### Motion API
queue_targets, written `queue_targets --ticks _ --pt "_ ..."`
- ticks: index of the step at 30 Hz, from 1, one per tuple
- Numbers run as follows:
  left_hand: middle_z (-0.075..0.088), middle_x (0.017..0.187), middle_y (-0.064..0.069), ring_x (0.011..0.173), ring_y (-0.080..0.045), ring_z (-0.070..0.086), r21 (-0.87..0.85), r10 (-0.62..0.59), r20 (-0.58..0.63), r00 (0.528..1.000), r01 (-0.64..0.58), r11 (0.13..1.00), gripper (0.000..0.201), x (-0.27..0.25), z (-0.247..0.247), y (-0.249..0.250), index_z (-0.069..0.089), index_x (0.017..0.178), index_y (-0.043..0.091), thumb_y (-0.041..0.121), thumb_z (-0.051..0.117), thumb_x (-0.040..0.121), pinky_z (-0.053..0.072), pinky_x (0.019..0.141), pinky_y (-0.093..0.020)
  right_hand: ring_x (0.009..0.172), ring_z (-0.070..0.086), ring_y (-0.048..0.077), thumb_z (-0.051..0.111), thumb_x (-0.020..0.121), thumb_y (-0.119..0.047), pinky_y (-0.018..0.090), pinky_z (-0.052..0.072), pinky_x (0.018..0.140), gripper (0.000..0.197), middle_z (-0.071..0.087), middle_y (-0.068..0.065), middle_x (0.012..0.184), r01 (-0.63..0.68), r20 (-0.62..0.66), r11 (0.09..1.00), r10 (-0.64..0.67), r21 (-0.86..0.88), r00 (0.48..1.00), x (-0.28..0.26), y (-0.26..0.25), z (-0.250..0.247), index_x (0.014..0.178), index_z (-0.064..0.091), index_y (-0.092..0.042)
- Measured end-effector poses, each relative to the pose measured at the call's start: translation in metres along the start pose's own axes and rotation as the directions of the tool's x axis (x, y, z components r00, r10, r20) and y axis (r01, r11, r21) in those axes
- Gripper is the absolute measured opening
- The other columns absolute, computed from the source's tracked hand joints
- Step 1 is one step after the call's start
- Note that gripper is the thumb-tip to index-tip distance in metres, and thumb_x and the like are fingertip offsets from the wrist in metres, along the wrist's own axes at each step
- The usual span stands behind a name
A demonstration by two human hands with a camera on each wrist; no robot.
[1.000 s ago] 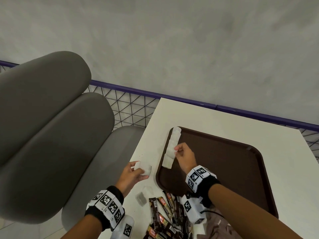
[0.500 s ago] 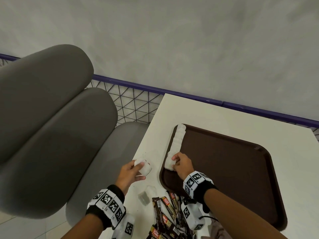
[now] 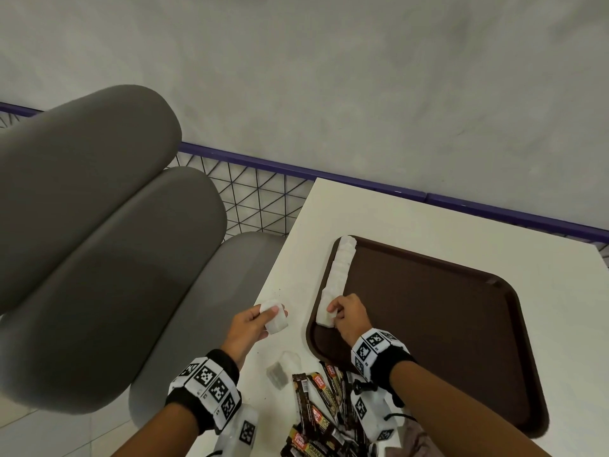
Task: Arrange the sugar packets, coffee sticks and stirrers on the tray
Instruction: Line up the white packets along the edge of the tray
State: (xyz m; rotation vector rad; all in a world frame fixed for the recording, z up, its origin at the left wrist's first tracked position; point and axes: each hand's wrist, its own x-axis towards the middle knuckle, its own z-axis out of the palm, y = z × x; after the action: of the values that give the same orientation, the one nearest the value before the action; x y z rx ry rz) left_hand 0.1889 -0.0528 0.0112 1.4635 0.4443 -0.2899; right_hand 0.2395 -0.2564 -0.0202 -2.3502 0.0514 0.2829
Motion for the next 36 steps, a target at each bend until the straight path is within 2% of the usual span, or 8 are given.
queue_targets --ticks 3,7,9,12,17,23,28,36 --pt "0.069 0.11 -0.003 0.1 -0.02 0.061 -0.025 0.008 0.026 1.0 -0.007 1.0 0.016 -0.004 0.003 0.005 0.07 0.098 0.016 0.022 0.058 0.091 0.048 0.077 -0.025 0.088 0.043 0.014 0.048 0.077 0.014 0.017 0.037 0.079 0.034 0.038 0.002 0.098 0.012 -0.038 1.0 -0.012 0.005 0.999 -0.002 -0.004 -0.004 0.068 0.053 -0.018" --pt "0.067 0.107 -0.002 0.095 -0.017 0.061 -0.03 0.035 0.037 0.999 -0.034 0.999 0.015 -0.004 0.009 0.009 0.069 0.099 0.012 0.017 0.058 0.09 0.052 0.075 -0.026 0.1 0.032 0.01 0.052 0.078 0.008 0.015 0.028 0.084 0.024 0.035 -0.001 0.102 0.046 -0.073 0.999 -0.044 0.016 0.996 -0.01 -0.014 -0.01 0.079 0.05 -0.015" --pt "0.068 0.1 -0.004 0.094 -0.021 0.061 -0.036 0.04 0.03 0.999 -0.039 0.999 0.014 -0.003 0.014 0.011 0.067 0.099 0.007 0.013 0.059 0.09 0.054 0.082 -0.032 0.095 0.038 0.011 0.055 0.08 0.003 0.013 0.032 0.079 0.019 0.039 -0.001 0.099 0.088 -0.053 0.989 -0.082 0.12 0.995 -0.013 -0.024 -0.013 0.081 0.05 -0.015" --pt "0.066 0.091 -0.007 0.09 -0.022 0.061 -0.03 0.066 0.038 0.997 -0.065 0.997 0.014 -0.004 0.022 0.013 0.062 0.1 0.002 0.008 0.06 0.088 0.053 0.081 -0.035 0.067 0.045 0.01 0.059 0.086 -0.007 0.011 0.041 0.054 0.012 0.047 -0.001 0.085 0.041 0.074 0.893 -0.083 0.449 0.994 -0.021 -0.043 -0.013 0.083 0.048 -0.012" --pt "0.067 0.088 -0.004 0.078 -0.014 0.064 0.001 0.106 0.048 0.993 -0.106 0.994 0.024 -0.008 0.037 0.017 0.057 0.106 0.008 0.011 0.066 0.085 0.054 0.066 -0.022 0.063 0.051 0.013 0.062 0.084 -0.004 0.025 0.046 0.058 0.023 0.051 0.002 0.074 0.01 0.15 0.796 -0.126 0.605 0.981 -0.03 -0.053 -0.009 0.075 0.045 -0.017" --pt "0.065 0.086 -0.006 0.072 -0.012 0.062 0.046 0.065 0.118 0.991 -0.071 0.996 0.013 -0.01 0.042 0.013 0.06 0.097 0.008 0.01 0.065 0.085 0.051 0.066 -0.021 0.063 0.051 0.013 0.051 0.083 0.011 0.016 0.047 0.05 0.031 0.051 0.002 0.077 0.082 -0.016 0.797 -0.09 0.598 0.996 -0.035 -0.047 -0.025 0.071 0.048 -0.017" --pt "0.063 0.076 -0.004 0.055 -0.003 0.062 0.053 0.081 0.133 0.988 -0.089 0.995 0.007 -0.012 0.047 0.011 0.06 0.086 0.009 0.004 0.064 0.085 0.053 0.059 -0.017 0.064 0.051 0.011 0.059 0.082 0.005 0.018 0.049 0.055 0.027 0.05 -0.002 0.078 0.104 0.035 0.808 -0.152 0.58 0.988 -0.042 -0.037 -0.03 0.077 0.055 -0.021" --pt "0.064 0.1 -0.007 0.087 -0.016 0.062 0.102 0.081 0.127 0.989 -0.094 0.99 0.023 -0.015 0.036 0.008 0.06 0.112 0.012 0.015 0.061 0.089 0.05 0.078 -0.024 0.065 0.048 0.007 0.054 0.078 0.015 0.007 0.044 0.057 0.029 0.051 -0.006 0.073 0.012 -0.089 0.897 0.031 0.443 0.996 -0.037 -0.016 -0.027 0.082 0.058 -0.014"
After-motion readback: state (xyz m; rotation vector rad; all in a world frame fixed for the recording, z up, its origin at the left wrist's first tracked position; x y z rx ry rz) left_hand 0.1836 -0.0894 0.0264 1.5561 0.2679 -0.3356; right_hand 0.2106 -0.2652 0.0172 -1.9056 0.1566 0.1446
